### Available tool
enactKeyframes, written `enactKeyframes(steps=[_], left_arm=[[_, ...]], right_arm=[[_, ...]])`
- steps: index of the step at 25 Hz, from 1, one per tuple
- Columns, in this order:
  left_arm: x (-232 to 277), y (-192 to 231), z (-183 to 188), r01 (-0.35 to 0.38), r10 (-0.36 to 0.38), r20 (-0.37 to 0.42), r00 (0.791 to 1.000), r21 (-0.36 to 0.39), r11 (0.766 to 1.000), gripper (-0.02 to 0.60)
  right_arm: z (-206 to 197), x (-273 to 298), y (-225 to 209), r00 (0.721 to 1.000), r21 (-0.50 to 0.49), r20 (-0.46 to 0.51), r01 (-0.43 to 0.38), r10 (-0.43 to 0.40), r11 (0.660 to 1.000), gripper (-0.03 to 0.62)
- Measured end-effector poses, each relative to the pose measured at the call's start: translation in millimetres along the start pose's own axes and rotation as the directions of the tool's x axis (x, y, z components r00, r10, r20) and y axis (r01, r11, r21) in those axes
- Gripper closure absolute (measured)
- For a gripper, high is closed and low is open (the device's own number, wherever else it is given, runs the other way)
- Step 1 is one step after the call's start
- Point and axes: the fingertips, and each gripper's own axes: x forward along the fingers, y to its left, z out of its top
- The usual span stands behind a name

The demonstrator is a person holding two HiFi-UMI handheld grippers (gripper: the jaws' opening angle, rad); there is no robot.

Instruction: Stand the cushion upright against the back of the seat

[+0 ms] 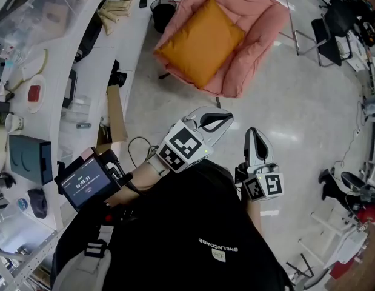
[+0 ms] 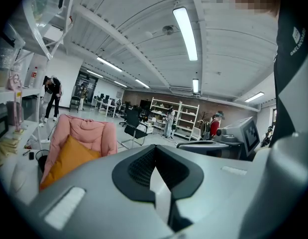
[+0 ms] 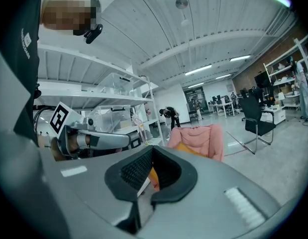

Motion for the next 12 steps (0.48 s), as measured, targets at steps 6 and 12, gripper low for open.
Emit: enactKeyframes(steps=[6,12], left_arm=[[-17.5,17.9,-4.5,-0.009,0.009,-0.012,1.000,-0.016,1.000,0.568],[-22.7,23.1,-9.1,-0.021,0.020,-0.023,1.000,-0.013,1.000,0.568]], right_arm=[[-2.8,16.7,13.5,1.000,0.001,-0.016,0.000,0.000,1.000,0.586],[-10.7,22.6,13.7,1.000,0.023,-0.006,0.000,0.000,1.000,0.586]])
